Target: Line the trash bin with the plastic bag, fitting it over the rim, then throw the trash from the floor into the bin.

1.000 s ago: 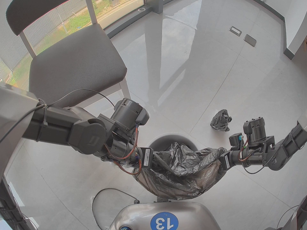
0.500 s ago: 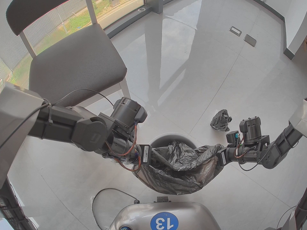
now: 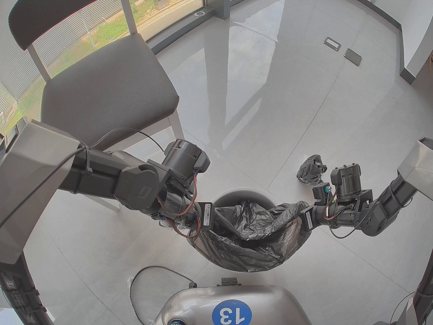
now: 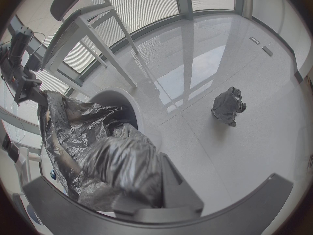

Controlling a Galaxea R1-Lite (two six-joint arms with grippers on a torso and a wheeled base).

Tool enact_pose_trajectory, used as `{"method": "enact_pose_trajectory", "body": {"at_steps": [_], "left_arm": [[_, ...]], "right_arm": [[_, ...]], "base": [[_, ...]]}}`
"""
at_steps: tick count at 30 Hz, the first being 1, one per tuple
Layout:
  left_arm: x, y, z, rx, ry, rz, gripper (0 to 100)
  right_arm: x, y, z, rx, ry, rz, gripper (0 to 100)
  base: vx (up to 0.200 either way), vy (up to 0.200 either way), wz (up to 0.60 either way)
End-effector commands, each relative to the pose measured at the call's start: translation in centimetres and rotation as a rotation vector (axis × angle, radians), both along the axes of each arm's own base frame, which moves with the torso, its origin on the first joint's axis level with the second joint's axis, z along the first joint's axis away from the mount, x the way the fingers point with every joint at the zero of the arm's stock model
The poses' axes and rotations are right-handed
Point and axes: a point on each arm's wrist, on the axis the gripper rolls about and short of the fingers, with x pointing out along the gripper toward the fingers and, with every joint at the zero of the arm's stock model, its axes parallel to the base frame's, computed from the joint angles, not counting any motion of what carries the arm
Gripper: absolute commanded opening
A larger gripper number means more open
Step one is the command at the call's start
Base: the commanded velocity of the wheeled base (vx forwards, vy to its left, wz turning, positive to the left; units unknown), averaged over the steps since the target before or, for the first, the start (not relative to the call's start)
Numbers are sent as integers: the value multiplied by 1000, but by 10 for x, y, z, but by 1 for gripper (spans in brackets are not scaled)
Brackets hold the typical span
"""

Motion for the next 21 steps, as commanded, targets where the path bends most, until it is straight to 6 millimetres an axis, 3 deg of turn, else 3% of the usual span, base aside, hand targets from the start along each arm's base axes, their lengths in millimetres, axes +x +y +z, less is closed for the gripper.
{"method": "enact_pose_trajectory", "body": {"at_steps": [1, 10, 21], "left_arm": [[3, 5, 2, 1, -9, 20, 0], [-1, 11, 6, 6, -9, 31, 0], [0, 15, 0, 24, -2, 46, 0]], "right_arm": [[4, 1, -4, -17, -8, 15, 100], [8, -1, 0, -12, -47, 10, 100], [4, 8, 23, 7, -123, 40, 100]], "base": [[0, 0, 0], [0, 0, 0], [0, 0, 0]]}}
